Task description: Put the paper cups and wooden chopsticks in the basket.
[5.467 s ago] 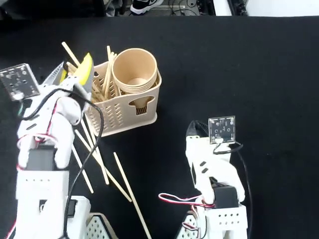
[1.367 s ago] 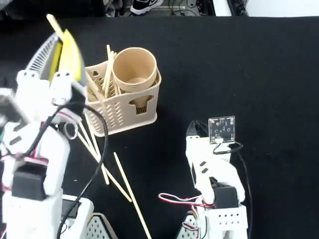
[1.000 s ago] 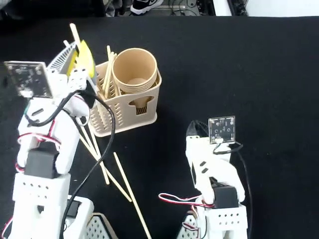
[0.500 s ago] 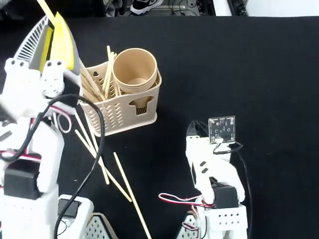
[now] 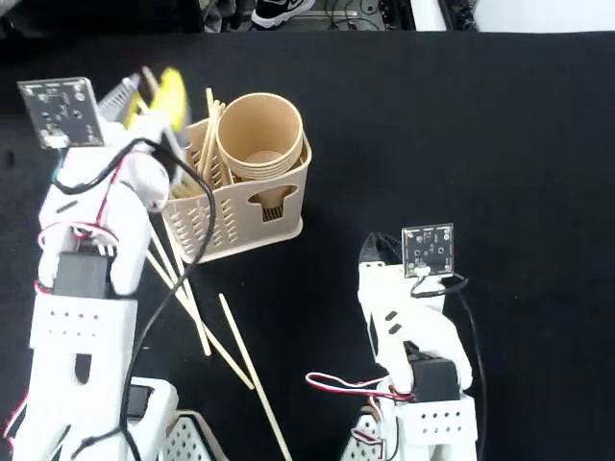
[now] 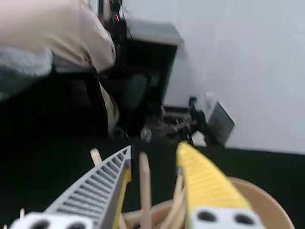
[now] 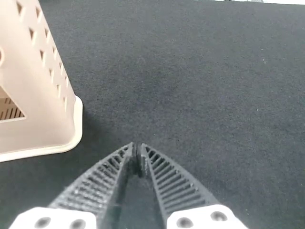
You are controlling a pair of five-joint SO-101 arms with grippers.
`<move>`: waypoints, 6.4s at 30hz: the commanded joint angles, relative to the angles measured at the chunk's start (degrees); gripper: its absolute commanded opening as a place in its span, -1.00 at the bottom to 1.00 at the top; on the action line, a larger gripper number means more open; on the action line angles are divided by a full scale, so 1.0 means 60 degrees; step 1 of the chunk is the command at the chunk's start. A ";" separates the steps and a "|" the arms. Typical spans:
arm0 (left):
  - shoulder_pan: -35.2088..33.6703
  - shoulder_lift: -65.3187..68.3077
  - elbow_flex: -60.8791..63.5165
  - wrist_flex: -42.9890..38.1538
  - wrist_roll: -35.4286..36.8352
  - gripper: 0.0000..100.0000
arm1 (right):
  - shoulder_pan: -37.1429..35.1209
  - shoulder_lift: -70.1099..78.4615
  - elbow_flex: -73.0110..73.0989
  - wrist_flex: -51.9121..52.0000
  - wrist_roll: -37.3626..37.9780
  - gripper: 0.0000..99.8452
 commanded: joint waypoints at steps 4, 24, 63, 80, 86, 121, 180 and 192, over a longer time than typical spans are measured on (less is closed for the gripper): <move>-0.0212 -0.0967 -0.1516 0.2535 0.0176 -0.53 | 0.0088 -0.0696 -0.0037 0.0015 0.0103 -0.96; -0.5780 0.6403 -0.2029 0.2916 -0.1744 -0.52 | 0.0073 -0.0696 -0.0037 0.0015 0.0103 -0.96; -0.4154 0.8147 -0.6777 0.8322 -0.3443 -0.94 | 0.0073 -0.0696 -0.0037 0.0015 0.0103 -0.96; -0.2205 -0.5656 0.2484 -0.1436 -0.1216 -0.94 | 0.0073 -0.0696 -0.0037 0.0015 0.0103 -0.96; -0.0037 -0.6125 0.2498 -0.2549 -0.0484 -0.94 | 0.0073 -0.0696 -0.0037 0.0015 0.0103 -0.96; -0.1766 -0.2462 -0.1766 0.3355 0.1641 -0.52 | 0.0073 -0.0696 -0.0037 0.0015 0.0103 -0.96; -0.4242 2.0132 -2.2015 1.2088 -0.1392 -0.94 | 0.0059 -0.0711 -0.0037 0.0249 0.0967 -0.96; -0.4418 1.5634 -1.5538 1.2088 -0.1363 -0.94 | 0.0059 -0.0711 -0.0037 0.0249 0.0967 -0.96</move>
